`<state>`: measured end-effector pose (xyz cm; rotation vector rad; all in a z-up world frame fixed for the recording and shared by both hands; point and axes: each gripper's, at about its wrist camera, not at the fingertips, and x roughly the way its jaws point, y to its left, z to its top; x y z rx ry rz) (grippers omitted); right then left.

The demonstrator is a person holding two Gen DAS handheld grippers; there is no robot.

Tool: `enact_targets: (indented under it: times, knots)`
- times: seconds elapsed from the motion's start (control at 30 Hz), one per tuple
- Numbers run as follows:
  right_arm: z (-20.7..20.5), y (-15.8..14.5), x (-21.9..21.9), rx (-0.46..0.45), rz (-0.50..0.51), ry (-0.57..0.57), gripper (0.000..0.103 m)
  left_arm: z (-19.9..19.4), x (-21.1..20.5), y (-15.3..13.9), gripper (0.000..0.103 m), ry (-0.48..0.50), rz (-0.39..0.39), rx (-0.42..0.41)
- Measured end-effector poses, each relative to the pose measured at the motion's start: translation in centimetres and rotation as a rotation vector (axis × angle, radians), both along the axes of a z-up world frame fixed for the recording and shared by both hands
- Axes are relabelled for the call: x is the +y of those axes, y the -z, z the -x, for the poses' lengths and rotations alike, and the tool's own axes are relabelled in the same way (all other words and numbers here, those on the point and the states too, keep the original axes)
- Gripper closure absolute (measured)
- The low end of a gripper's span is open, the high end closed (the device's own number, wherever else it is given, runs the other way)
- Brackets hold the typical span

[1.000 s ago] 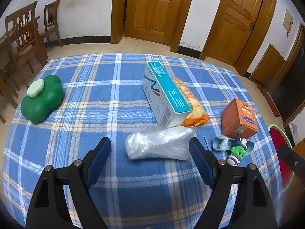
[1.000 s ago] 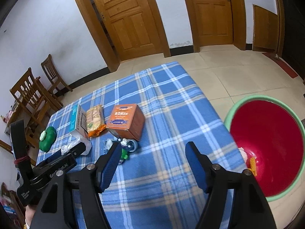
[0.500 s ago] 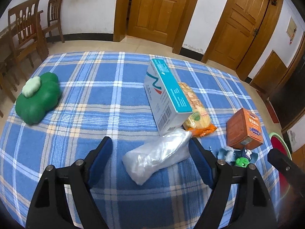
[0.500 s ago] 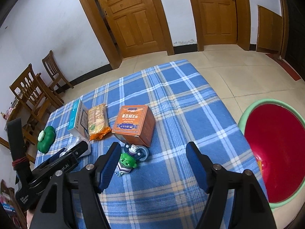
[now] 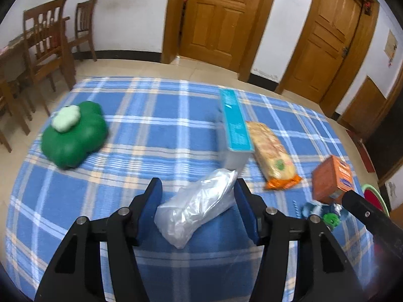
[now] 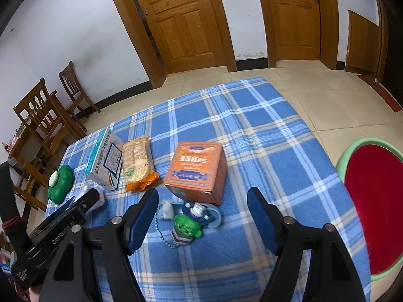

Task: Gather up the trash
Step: 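Grasp the orange printed box with the right gripper while the left holds the plastic bag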

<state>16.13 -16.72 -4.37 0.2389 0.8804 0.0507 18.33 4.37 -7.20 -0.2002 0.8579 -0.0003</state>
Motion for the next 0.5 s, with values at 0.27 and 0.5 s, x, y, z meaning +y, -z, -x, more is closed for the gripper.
enact_targets:
  times: [0.27, 0.5]
  knots:
    - [-1.5, 0.7, 1.3, -0.005, 0.031, -0.007, 0.024, -0.1, 1.3, 0.1, 0.044, -0.04, 0.003, 0.001]
    - [-2.6, 1.6, 1.3, 0.017, 0.035, -0.002, 0.036, 0.0, 1.6, 0.3, 0.044, -0.048, 0.013, 0.01]
